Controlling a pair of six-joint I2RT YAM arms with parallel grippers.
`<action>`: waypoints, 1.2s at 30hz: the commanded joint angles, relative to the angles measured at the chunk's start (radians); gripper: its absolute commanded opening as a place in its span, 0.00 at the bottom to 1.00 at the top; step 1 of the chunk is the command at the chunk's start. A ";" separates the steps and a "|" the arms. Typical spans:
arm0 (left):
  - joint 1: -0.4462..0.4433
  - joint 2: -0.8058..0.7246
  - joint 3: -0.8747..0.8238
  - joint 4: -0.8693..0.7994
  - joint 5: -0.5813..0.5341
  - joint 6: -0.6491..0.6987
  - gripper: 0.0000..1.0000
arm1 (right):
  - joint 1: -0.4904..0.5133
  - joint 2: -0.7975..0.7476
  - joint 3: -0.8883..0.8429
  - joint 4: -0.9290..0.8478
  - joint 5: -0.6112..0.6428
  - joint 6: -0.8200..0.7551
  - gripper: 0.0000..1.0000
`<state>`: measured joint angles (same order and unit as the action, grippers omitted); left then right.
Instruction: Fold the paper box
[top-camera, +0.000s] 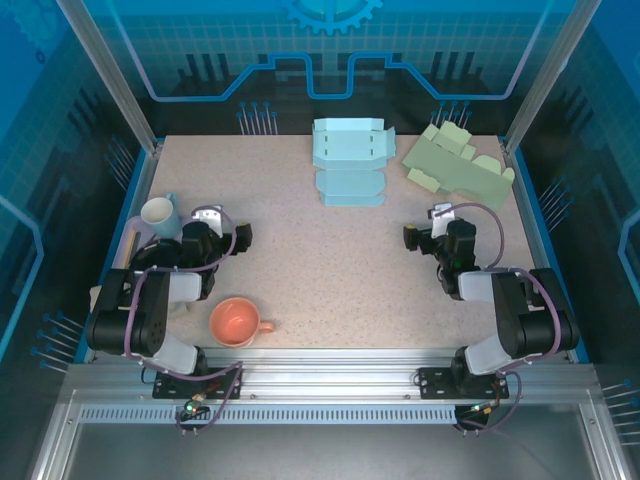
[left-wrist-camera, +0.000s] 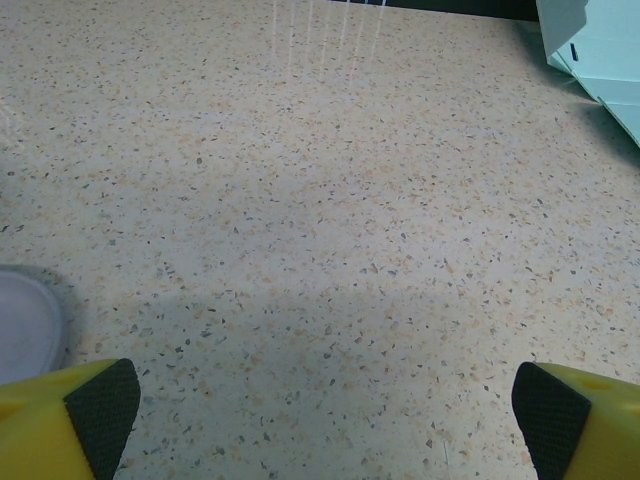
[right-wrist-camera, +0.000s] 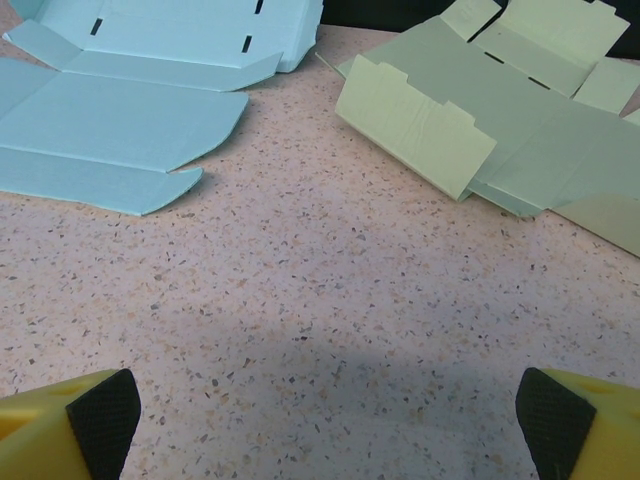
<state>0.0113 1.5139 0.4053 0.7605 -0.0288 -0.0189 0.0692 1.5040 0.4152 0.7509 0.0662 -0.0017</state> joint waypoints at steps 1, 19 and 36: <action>-0.006 0.001 0.023 0.005 -0.001 0.014 0.99 | -0.011 0.001 0.022 -0.004 -0.013 -0.009 1.00; -0.048 -0.279 0.132 -0.354 -0.227 -0.096 0.99 | 0.025 -0.150 0.076 -0.208 0.190 0.029 1.00; -0.111 -0.427 0.369 -0.805 -0.263 -0.595 0.99 | 0.246 0.169 0.864 -0.917 0.147 0.233 1.00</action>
<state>-0.0681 1.0374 0.7258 0.0475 -0.2852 -0.5232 0.2531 1.5257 1.1557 0.0002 0.2573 0.2317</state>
